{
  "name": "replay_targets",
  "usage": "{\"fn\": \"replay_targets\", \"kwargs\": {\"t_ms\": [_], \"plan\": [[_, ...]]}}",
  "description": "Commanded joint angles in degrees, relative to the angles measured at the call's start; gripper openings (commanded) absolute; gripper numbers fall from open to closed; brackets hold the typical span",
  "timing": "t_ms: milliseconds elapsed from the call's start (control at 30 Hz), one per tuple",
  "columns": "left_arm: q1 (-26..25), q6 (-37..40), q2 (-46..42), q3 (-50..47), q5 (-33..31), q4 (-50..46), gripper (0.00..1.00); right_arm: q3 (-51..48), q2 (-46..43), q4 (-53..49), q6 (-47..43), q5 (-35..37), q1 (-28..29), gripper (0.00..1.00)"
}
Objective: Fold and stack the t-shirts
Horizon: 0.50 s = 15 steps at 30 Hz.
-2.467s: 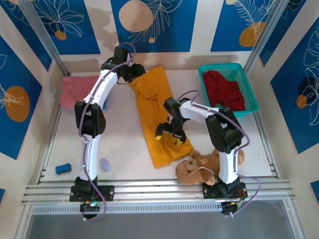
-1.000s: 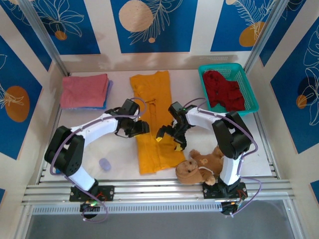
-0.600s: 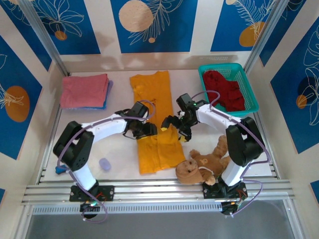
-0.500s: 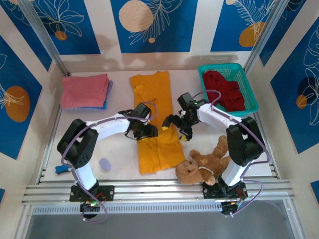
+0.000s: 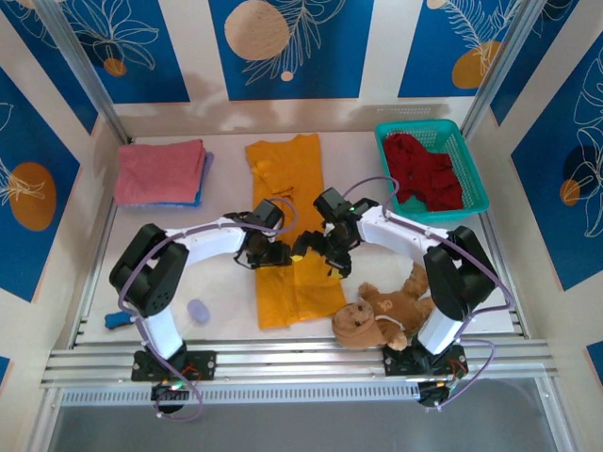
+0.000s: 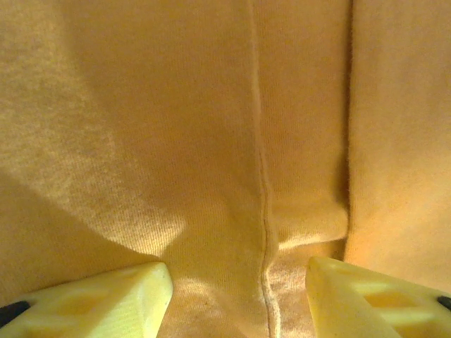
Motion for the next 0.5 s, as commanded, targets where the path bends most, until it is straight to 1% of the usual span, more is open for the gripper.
{"fn": "replay_targets", "kwargs": {"t_ms": [0, 200, 233, 367, 400, 467], "plan": [[2.8, 2.8, 0.6, -5.0, -5.4, -6.9, 0.59, -1.2, -1.6, -1.3, 3.8, 2.5, 2.3, 1.0], [5.5, 4.6, -2.9, -7.9, -2.2, -5.7, 0.59, -1.8, -2.7, -2.4, 6.7, 4.9, 4.5, 0.99], [5.6, 5.0, -3.3, -8.1, -2.1, -5.9, 0.59, -1.6, -2.7, -2.9, 6.6, 4.8, 4.6, 0.98], [5.7, 7.0, -4.3, -7.7, -2.4, -6.7, 0.59, 0.0, -2.3, -7.0, 6.5, 8.4, 7.0, 0.95], [5.7, 7.1, -4.6, -7.4, -2.0, -6.8, 0.59, 0.0, -2.4, -7.3, 6.7, 8.9, 7.6, 0.93], [5.7, 7.0, -6.7, -7.4, 0.4, -6.1, 0.59, -0.3, -2.3, -7.8, 7.1, 9.1, 8.9, 0.88]]}}
